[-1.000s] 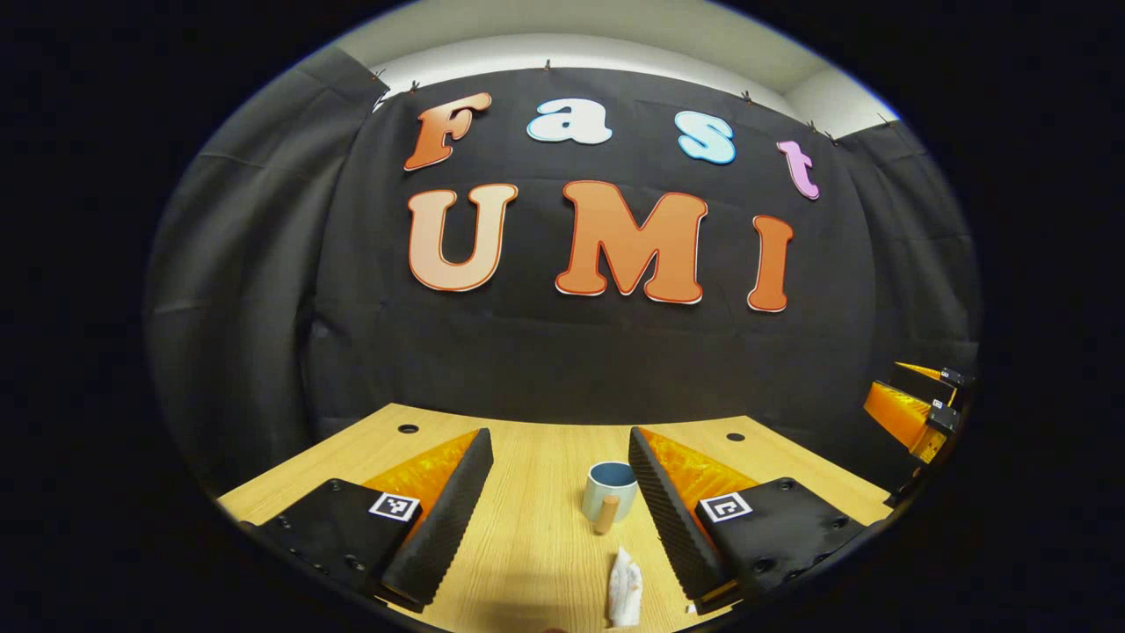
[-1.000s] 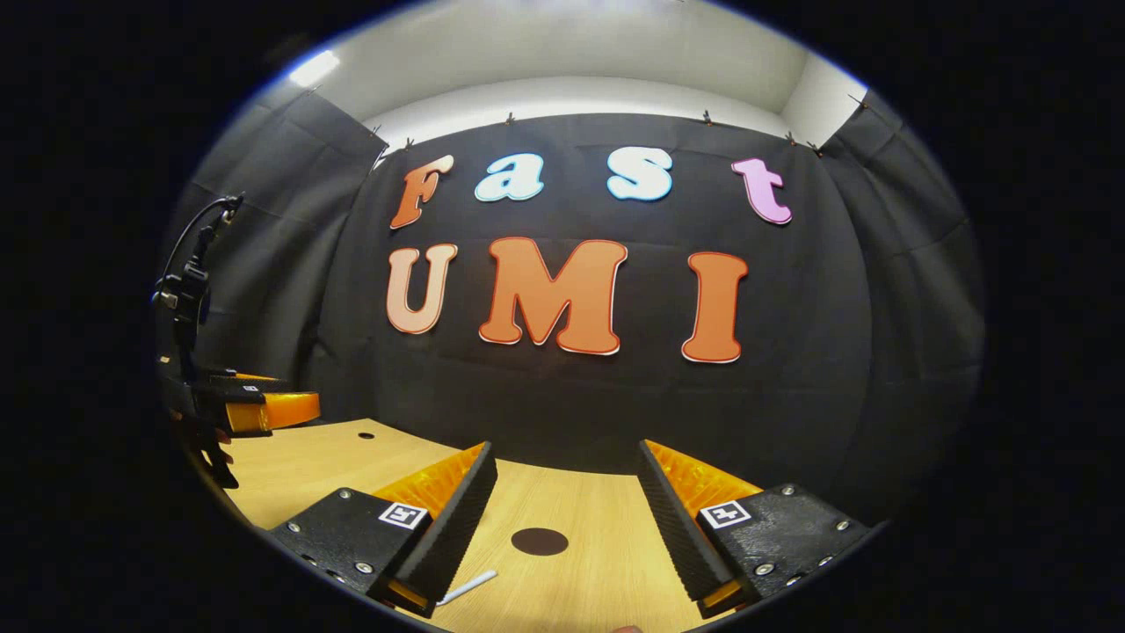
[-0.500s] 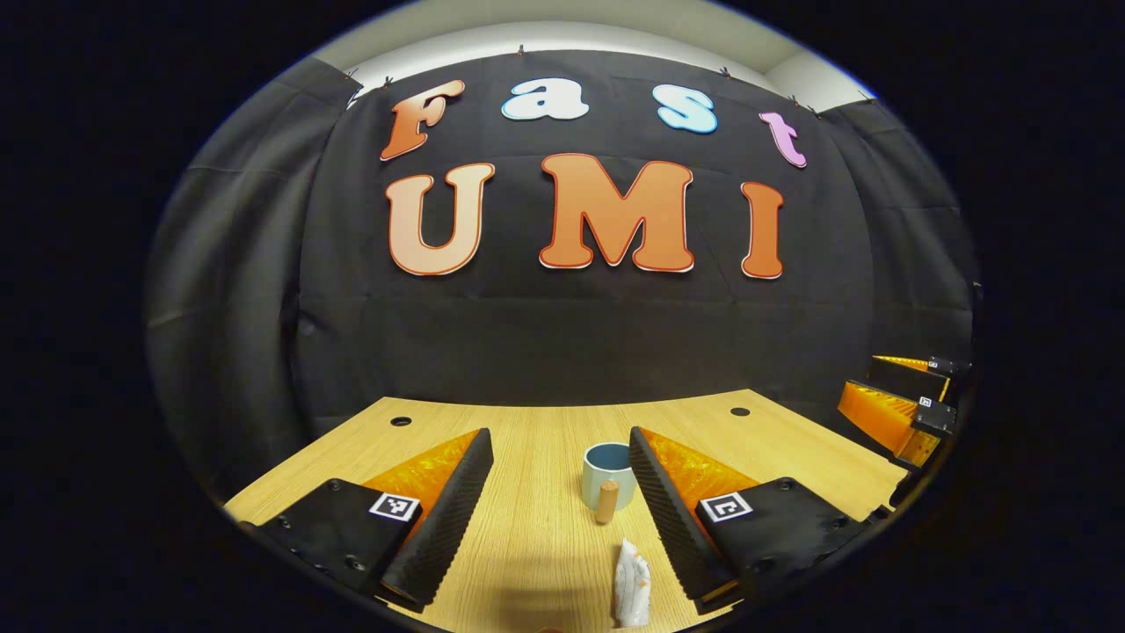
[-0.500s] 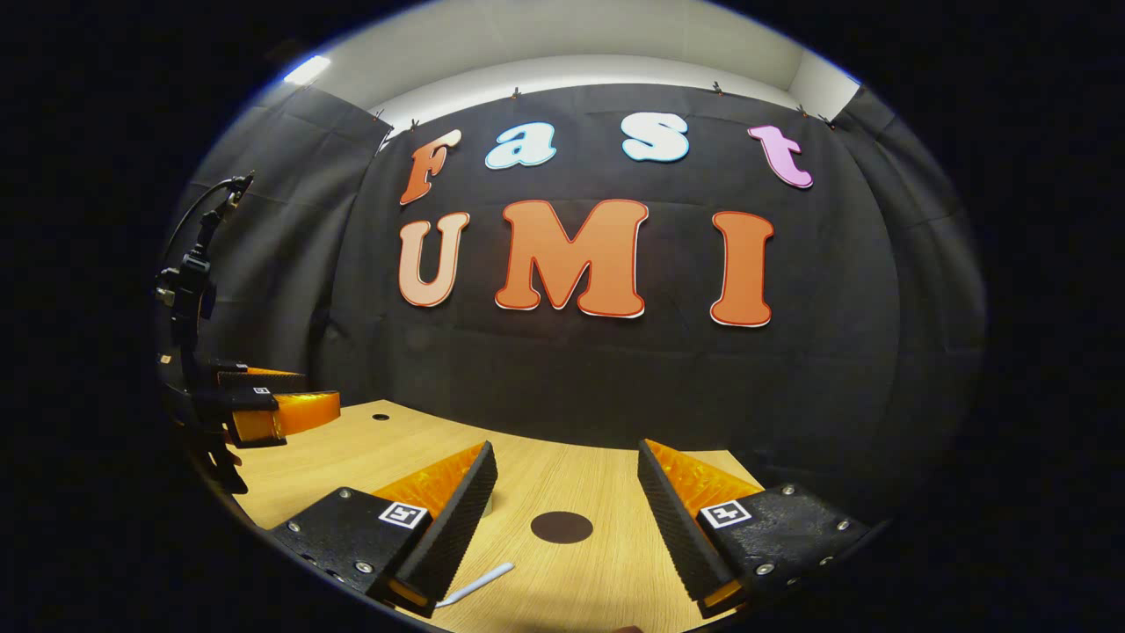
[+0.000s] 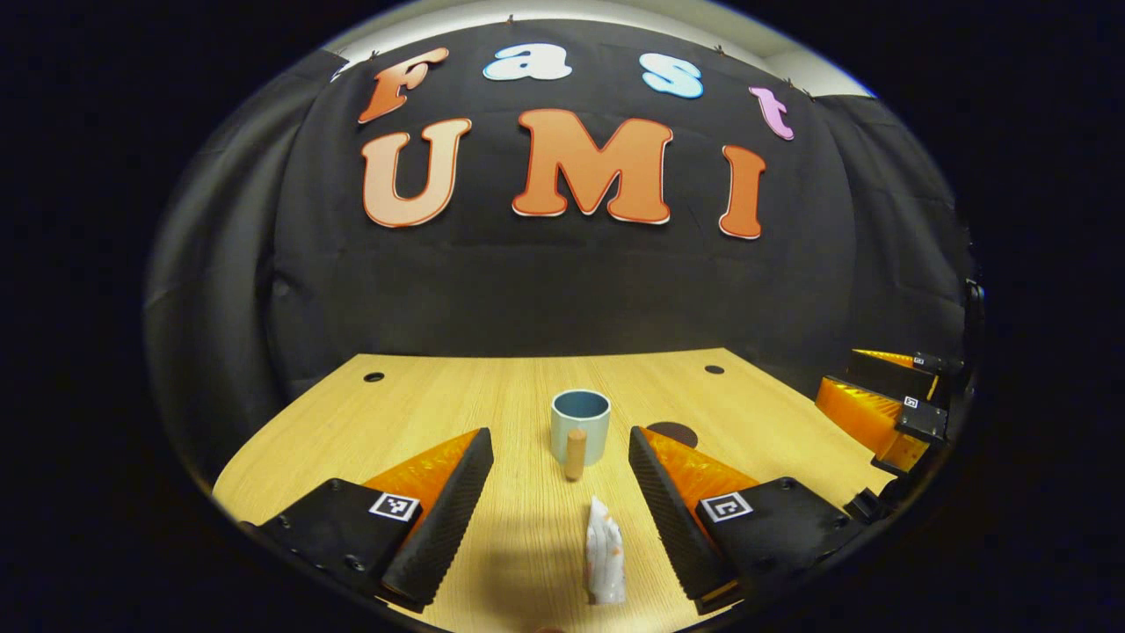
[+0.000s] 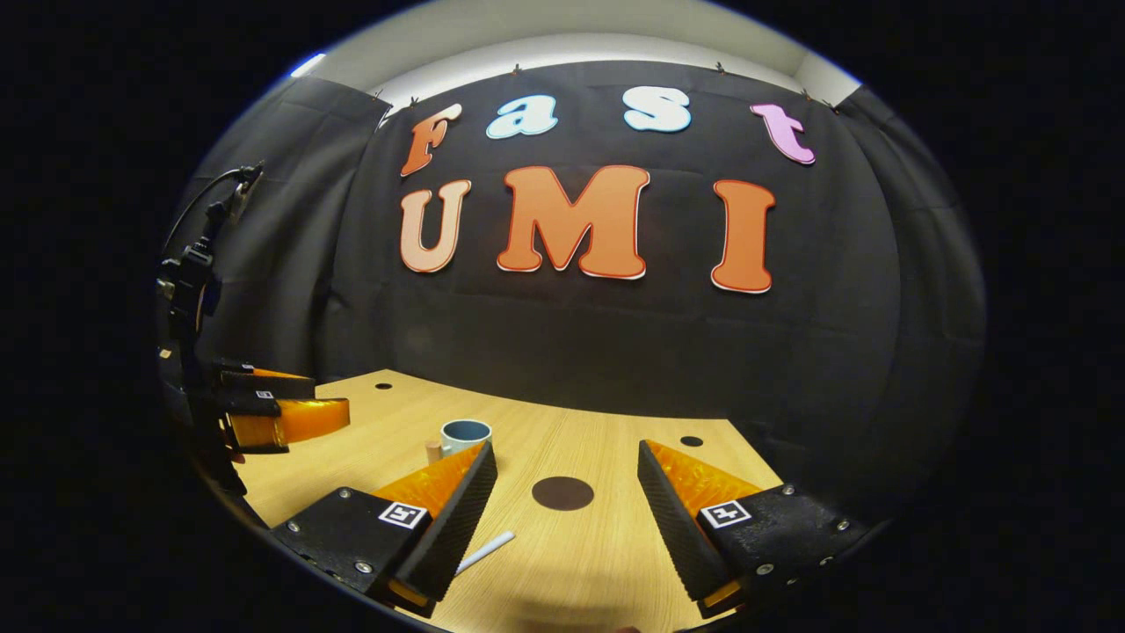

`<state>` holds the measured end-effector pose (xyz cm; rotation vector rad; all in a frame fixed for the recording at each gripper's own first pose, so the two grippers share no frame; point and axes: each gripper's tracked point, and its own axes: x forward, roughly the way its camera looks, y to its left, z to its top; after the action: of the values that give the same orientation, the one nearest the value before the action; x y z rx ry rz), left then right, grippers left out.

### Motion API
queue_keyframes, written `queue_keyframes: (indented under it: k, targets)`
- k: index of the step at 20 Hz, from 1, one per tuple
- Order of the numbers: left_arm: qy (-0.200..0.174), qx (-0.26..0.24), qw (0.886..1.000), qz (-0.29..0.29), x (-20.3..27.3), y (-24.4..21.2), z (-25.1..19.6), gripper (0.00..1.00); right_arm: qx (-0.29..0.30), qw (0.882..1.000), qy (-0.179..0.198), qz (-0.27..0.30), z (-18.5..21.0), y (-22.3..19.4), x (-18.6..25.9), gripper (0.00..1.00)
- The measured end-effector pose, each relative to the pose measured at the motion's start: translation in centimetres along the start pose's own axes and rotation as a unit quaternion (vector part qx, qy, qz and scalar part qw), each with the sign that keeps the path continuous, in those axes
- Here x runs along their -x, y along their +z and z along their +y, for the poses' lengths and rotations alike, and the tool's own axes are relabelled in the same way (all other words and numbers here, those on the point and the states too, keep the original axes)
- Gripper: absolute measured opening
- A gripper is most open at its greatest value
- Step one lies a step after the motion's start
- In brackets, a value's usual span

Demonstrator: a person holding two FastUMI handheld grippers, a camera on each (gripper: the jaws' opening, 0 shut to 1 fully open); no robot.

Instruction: Put the toothbrush and toothpaste on the desktop into the cup, then pick up the cup and place it on the coaster on the desktop.

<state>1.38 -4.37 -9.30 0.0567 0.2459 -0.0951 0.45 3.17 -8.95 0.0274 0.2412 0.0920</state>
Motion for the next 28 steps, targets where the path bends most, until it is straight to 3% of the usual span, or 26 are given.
queue_keyframes:
  k: [8,17,22,25,27,28]
  targets:
    - [-0.016,-0.027,0.995,0.094,-1.9,-6.9,-1.7,1.00,-0.007,0.999,0.007,0.053,1.1,-3.4,0.6,0.98]
    - [-0.029,-0.039,0.984,0.173,-2.8,-11.3,-3.4,1.00,-0.028,0.995,0.001,0.098,0.2,-6.7,0.2,0.97]
    - [-0.025,-0.046,0.974,0.220,-3.2,-13.3,-3.4,1.00,-0.043,0.992,-0.003,0.115,-0.7,-8.4,0.4,0.98]
    - [-0.031,-0.026,0.968,0.249,-2.8,-13.9,-3.3,1.00,-0.053,0.989,-0.002,0.136,-0.8,-9.5,-0.1,0.98]
    - [-0.022,-0.024,0.968,0.250,-3.0,-12.7,-2.6,1.00,-0.056,0.988,0.000,0.147,-0.6,-10.2,-0.2,0.98]
    - [-0.018,-0.025,0.967,0.253,-3.1,-12.0,-2.1,0.91,-0.056,0.987,0.000,0.151,-0.6,-10.4,-0.2,0.98]
